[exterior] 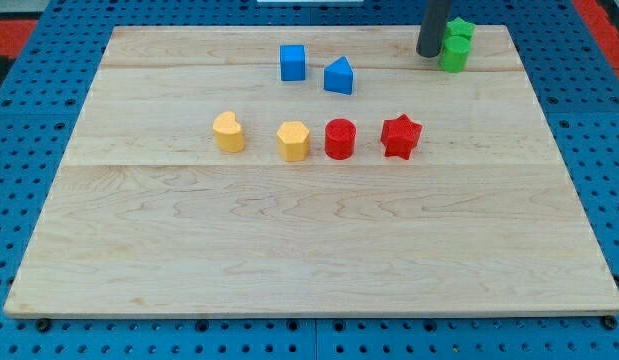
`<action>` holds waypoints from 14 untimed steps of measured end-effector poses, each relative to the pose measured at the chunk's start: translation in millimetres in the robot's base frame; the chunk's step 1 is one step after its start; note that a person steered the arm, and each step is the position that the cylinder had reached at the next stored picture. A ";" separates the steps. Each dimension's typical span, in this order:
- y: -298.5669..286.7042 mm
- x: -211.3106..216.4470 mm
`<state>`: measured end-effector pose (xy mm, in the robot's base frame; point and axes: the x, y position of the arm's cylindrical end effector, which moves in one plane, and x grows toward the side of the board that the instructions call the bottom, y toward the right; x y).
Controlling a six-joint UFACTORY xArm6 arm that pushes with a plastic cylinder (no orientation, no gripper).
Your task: Push blue triangle diagonally above to the red star
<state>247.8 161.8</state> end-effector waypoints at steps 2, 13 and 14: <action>4.0 3.7; -126.6 72.2; -111.2 74.1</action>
<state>321.9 50.6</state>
